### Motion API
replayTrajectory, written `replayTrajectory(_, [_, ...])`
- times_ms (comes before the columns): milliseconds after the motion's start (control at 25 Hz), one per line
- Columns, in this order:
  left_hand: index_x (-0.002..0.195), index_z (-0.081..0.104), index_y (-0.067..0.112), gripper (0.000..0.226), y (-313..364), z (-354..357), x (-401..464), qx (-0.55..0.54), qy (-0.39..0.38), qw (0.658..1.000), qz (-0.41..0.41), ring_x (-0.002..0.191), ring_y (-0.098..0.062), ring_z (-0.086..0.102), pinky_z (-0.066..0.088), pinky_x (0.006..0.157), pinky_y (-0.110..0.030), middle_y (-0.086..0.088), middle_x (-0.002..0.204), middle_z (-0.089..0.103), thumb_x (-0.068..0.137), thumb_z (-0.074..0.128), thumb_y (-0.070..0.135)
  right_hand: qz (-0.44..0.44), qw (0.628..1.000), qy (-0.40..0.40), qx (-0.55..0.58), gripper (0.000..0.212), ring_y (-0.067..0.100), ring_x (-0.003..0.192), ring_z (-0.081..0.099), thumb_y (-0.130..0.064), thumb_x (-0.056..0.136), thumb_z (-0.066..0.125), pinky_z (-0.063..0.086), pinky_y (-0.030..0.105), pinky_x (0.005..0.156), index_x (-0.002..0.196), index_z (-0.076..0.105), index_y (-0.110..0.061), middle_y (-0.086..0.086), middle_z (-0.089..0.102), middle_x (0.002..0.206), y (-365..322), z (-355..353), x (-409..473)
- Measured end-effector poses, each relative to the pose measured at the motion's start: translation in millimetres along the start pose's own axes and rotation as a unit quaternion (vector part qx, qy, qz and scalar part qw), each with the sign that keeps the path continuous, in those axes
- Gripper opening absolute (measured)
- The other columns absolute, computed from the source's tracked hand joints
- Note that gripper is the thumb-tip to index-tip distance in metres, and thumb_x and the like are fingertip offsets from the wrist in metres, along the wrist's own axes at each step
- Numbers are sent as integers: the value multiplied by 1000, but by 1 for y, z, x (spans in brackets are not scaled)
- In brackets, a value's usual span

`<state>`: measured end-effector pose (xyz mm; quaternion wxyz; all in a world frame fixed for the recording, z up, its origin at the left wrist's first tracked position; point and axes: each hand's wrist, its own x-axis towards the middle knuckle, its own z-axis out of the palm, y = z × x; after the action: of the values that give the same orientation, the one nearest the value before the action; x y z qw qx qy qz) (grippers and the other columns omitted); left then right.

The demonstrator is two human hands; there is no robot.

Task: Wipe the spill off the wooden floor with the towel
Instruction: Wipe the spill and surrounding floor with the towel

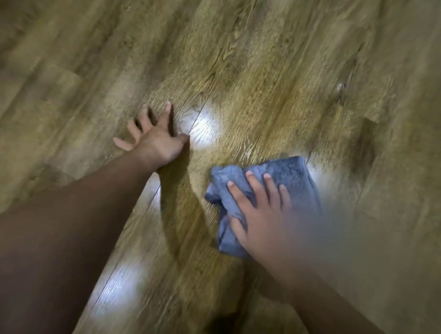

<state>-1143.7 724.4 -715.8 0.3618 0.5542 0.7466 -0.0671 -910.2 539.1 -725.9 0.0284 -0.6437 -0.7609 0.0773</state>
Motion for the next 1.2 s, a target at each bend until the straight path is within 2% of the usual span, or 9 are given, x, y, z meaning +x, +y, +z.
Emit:
replayTrajectory(80, [150, 8, 58, 94, -27, -16, -1, 70, 70, 995, -4, 155, -31, -19, -13, 103, -81, 7, 170, -11, 72, 53, 85, 20, 1000, 0, -3, 65, 38, 145, 26, -49, 87, 51, 12, 59, 116, 150, 40, -38, 7, 33, 157, 12, 1, 14])
replayTrajectory(200, [152, -12, 60, 130, -68, -40, 3, -33, 25, 990, -133, 149, -34, -34, -12, 112, -72, 6, 164, -37, 49, 58, 100, 90, 996, 20, 11, 58, 40, 140, 28, -49, 89, 46, 13, 58, 113, 146, 43, -36, 11, 34, 155, 26, 0, 55])
replayTrajectory(440, [145, -28, 59, 129, -87, -35, 13, -73, -10, 991, -112, 139, -42, -46, -17, 118, -62, -1, 156, -48, 52, 49, 104, 218, 974, 66, -13, 53, 44, 134, 33, -43, 90, 43, 18, 62, 109, 142, 45, -32, 16, 36, 151, 62, -13, 193])
replayTrajectory(640, [116, -44, 74, 118, -92, -35, 10, -76, -16, 991, -106, 130, -33, -55, -13, 110, -77, 5, 150, -55, 35, 32, 114, 277, 959, 55, -1, 51, 46, 132, 35, -40, 90, 42, 17, 64, 109, 140, 45, -30, 18, 38, 147, 24, -17, 281])
replayTrajectory(760, [113, -40, 80, 92, -85, -40, 10, -115, -6, 985, -126, 133, -32, -53, -14, 108, -78, 8, 154, -51, 49, 20, 109, 129, 991, 32, -1, 55, 43, 129, 39, -42, 86, 48, 22, 60, 108, 140, 48, -32, 17, 44, 144, -45, -13, 272])
replayTrajectory(840, [134, -21, 76, 90, -80, -47, 9, -158, -13, 980, -124, 145, -36, -40, -16, 112, -73, 6, 164, -35, 52, 4, 103, 17, 1000, 8, -6, 59, 40, 129, 40, -44, 83, 54, 24, 58, 108, 141, 48, -33, 13, 45, 145, -96, -7, 237])
replayTrajectory(920, [157, -2, 56, 104, -83, -47, 12, -140, -16, 987, -81, 150, -33, -33, -25, 115, -63, 4, 169, -23, 60, -2, 96, -55, 998, -15, -3, 65, 39, 134, 38, -46, 81, 59, 22, 58, 110, 144, 47, -35, 11, 44, 148, -137, 2, 184])
replayTrajectory(1040, [158, -2, 54, 101, -77, -46, 7, -129, -23, 985, -117, 149, -41, -32, -23, 116, -62, -2, 169, -22, 70, 15, 100, -138, 989, -42, 19, 61, 40, 138, 38, -46, 84, 57, 18, 55, 114, 143, 47, -35, 8, 46, 149, -164, 18, 86])
replayTrajectory(1200, [151, -17, 60, 94, -78, -45, 9, -103, -24, 984, -140, 142, -45, -41, -18, 114, -66, -1, 160, -42, 80, 35, 92, -277, 958, -64, 26, 50, 36, 141, 35, -44, 89, 48, 12, 55, 118, 139, 49, -37, 3, 46, 150, -154, 26, 18])
